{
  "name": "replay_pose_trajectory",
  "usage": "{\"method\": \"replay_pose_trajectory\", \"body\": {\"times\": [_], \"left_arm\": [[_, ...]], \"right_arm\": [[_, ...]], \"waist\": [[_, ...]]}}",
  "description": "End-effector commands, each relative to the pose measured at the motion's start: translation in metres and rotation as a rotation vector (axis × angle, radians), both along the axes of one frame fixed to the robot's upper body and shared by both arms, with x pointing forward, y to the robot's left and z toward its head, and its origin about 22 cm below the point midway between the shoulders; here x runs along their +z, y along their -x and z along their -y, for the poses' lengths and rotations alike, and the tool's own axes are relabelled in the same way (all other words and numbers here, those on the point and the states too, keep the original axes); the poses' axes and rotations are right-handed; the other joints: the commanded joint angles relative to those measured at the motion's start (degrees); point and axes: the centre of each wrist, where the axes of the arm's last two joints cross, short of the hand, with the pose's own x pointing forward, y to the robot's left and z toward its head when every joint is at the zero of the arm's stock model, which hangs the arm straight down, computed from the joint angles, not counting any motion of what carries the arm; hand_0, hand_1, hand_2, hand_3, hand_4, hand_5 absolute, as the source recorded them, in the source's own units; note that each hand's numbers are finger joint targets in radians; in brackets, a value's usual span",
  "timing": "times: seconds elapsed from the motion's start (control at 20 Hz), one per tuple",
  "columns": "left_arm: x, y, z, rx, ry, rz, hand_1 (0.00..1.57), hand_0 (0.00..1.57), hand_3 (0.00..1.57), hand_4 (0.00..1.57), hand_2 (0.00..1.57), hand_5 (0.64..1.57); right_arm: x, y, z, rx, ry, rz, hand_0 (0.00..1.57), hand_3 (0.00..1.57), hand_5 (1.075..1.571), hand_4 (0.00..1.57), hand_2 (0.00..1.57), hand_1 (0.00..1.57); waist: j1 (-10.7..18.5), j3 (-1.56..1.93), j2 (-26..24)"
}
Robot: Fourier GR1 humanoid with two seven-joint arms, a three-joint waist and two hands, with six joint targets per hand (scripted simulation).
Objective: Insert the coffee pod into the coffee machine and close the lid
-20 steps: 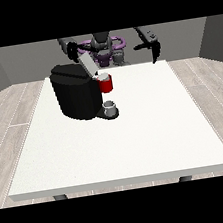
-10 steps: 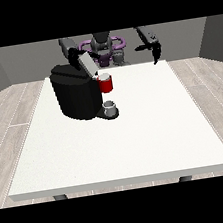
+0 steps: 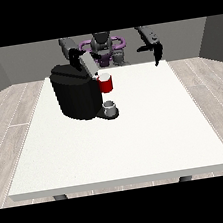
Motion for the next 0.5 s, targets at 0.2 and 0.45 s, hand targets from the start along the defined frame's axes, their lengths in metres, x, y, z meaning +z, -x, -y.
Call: {"method": "replay_pose_trajectory", "body": {"times": [0.2, 0.45], "left_arm": [[-0.002, -0.009, 0.001, 0.021, -0.001, 0.014, 0.0, 0.0, 0.0, 0.38, 0.0, 1.571], [0.006, -0.01, -0.027, 0.007, 0.015, -0.012, 0.0, 0.0, 0.0, 0.36, 0.0, 1.571]], "right_arm": [[0.011, -0.012, -0.029, 0.065, 0.042, 0.006, 0.0, 0.0, 1.571, 0.44, 0.0, 0.0], [0.009, -0.012, -0.037, 0.109, 0.1, 0.0, 0.0, 0.0, 1.571, 0.42, 0.0, 0.0]], "waist": [[0.9, 0.48, 2.8], [1.8, 0.48, 1.7]]}}
